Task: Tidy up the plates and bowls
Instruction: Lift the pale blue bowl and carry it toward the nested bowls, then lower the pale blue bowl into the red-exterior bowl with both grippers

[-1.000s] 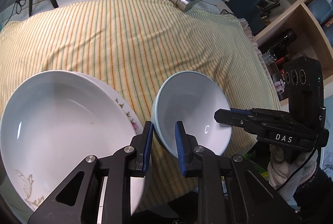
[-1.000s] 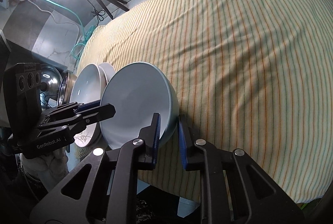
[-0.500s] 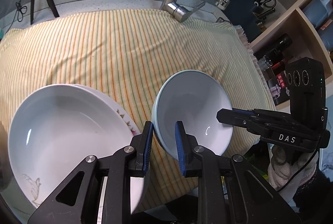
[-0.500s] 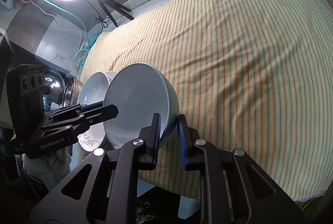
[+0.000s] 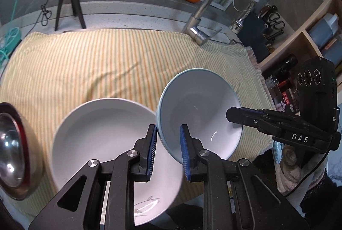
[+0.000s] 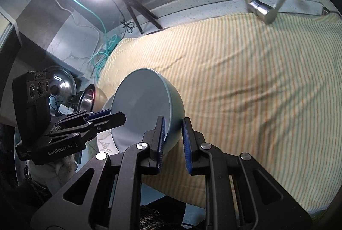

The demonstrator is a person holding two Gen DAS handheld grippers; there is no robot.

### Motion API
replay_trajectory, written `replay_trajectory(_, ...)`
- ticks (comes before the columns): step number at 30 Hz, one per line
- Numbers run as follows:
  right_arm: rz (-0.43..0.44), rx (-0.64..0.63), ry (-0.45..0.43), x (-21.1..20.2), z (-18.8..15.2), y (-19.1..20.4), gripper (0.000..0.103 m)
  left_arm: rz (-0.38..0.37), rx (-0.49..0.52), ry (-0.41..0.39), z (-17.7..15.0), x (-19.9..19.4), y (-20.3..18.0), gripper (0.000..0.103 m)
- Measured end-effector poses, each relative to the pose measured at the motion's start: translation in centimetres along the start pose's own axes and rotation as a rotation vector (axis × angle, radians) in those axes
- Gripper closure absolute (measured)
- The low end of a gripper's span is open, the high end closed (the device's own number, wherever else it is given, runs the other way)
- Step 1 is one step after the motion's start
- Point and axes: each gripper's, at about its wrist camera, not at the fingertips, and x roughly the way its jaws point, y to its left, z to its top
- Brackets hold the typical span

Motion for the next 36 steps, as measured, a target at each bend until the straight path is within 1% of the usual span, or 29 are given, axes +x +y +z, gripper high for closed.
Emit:
replay_trajectory(5,0.017,-0.038,0.003,1.5,0.8,3.4,0.086,0.017,-0.033,-0.028,-0.1,-2.4,3.1,0.083)
replay_trajectory(17,0.064,-0.13,0.036,6.5,2.3,12.1,0.086,0.064,-0.104,-0.091,-0.5,-8.0,10.1,0.083)
replay_trajectory(25,0.093,-0.181,0.067,9.9,2.8,16.7,0.086,0.088,-0.162,-0.107,-1.6,-10.3,14.5,0.083)
replay_trajectory(32,0.111,-0.223,0.117,12.9,3.2,20.3,0.086,0.111,-0.223,-0.115,-2.8,-11.8,17.9,0.083)
replay_trajectory(36,0.118,-0.231,0.157,14.7,3.2,21.4,0.086,0.122,-0.245,-0.103,-3.5,-12.0,19.0,0.083)
